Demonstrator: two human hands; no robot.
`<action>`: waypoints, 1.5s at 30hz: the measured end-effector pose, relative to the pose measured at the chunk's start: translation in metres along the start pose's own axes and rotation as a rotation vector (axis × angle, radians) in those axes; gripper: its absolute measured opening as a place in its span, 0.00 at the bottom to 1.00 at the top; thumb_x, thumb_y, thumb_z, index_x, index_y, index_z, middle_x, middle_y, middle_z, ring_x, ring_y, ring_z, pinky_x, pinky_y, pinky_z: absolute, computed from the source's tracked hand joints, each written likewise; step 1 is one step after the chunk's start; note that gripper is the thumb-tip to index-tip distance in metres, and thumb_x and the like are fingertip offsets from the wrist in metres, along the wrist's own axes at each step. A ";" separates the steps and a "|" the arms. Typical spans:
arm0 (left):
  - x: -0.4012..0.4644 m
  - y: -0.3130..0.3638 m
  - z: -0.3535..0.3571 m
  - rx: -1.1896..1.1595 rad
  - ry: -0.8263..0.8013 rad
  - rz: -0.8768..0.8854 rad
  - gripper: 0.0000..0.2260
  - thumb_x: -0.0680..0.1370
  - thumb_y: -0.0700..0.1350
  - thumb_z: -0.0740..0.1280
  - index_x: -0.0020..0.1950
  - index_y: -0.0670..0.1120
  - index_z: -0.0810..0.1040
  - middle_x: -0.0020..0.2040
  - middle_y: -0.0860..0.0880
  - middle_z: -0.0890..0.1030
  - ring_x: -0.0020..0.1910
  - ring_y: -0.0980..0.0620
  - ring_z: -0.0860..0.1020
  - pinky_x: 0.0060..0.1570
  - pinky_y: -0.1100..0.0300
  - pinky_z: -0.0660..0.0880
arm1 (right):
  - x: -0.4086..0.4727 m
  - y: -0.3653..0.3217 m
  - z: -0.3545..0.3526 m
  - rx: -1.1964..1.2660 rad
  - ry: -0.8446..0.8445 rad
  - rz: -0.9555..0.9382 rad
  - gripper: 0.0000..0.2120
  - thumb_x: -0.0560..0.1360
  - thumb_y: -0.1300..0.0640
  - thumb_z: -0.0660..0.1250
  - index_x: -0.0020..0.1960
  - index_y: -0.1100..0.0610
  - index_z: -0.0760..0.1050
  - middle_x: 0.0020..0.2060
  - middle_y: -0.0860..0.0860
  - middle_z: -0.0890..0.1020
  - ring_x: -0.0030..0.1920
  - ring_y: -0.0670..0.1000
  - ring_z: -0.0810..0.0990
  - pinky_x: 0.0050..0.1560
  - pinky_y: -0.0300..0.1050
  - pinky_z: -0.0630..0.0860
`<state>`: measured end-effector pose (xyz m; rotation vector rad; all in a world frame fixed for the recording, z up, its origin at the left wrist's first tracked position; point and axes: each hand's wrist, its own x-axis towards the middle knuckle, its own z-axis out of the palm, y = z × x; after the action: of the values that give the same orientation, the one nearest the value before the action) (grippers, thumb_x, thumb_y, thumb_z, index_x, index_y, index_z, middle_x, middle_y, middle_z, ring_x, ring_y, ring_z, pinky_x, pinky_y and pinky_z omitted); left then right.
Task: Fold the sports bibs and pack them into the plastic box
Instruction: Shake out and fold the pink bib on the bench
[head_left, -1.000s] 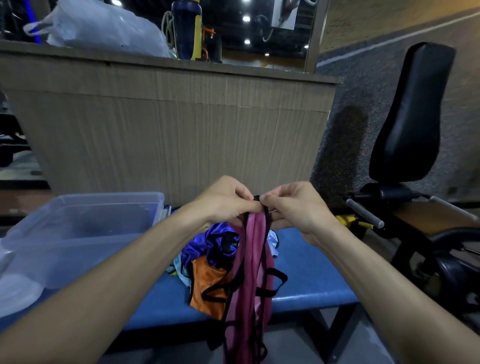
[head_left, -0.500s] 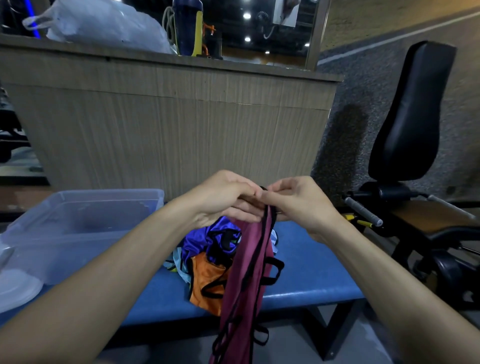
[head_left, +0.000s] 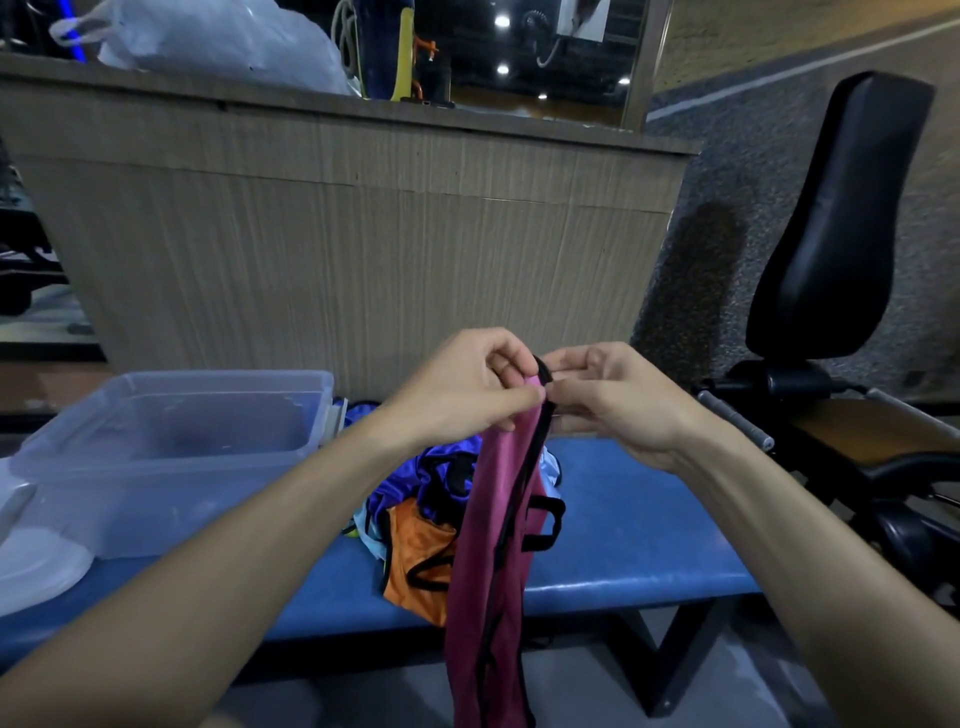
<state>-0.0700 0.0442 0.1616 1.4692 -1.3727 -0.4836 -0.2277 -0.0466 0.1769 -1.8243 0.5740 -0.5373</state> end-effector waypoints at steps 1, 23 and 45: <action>0.000 -0.001 0.002 0.081 0.026 0.038 0.09 0.73 0.39 0.77 0.49 0.42 0.79 0.37 0.48 0.81 0.31 0.54 0.79 0.34 0.60 0.78 | 0.000 0.000 0.000 0.003 0.000 0.001 0.10 0.80 0.71 0.62 0.58 0.68 0.79 0.53 0.70 0.82 0.52 0.61 0.83 0.65 0.61 0.77; -0.005 -0.009 0.020 0.357 0.182 0.187 0.17 0.68 0.48 0.79 0.50 0.51 0.75 0.37 0.52 0.80 0.35 0.57 0.77 0.37 0.62 0.76 | 0.008 0.006 0.007 0.004 0.077 -0.050 0.13 0.75 0.76 0.60 0.49 0.64 0.81 0.45 0.71 0.83 0.45 0.61 0.76 0.56 0.66 0.76; -0.042 -0.023 -0.033 0.171 0.127 0.308 0.11 0.73 0.45 0.74 0.53 0.50 0.78 0.44 0.52 0.79 0.43 0.50 0.79 0.44 0.49 0.77 | -0.011 -0.028 -0.072 -0.480 -0.174 -0.301 0.07 0.75 0.61 0.73 0.51 0.63 0.82 0.46 0.59 0.87 0.46 0.55 0.85 0.52 0.47 0.81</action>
<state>-0.0423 0.0913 0.1412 1.3657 -1.5334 -0.0774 -0.2764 -0.0841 0.2246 -2.4100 0.3248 -0.4573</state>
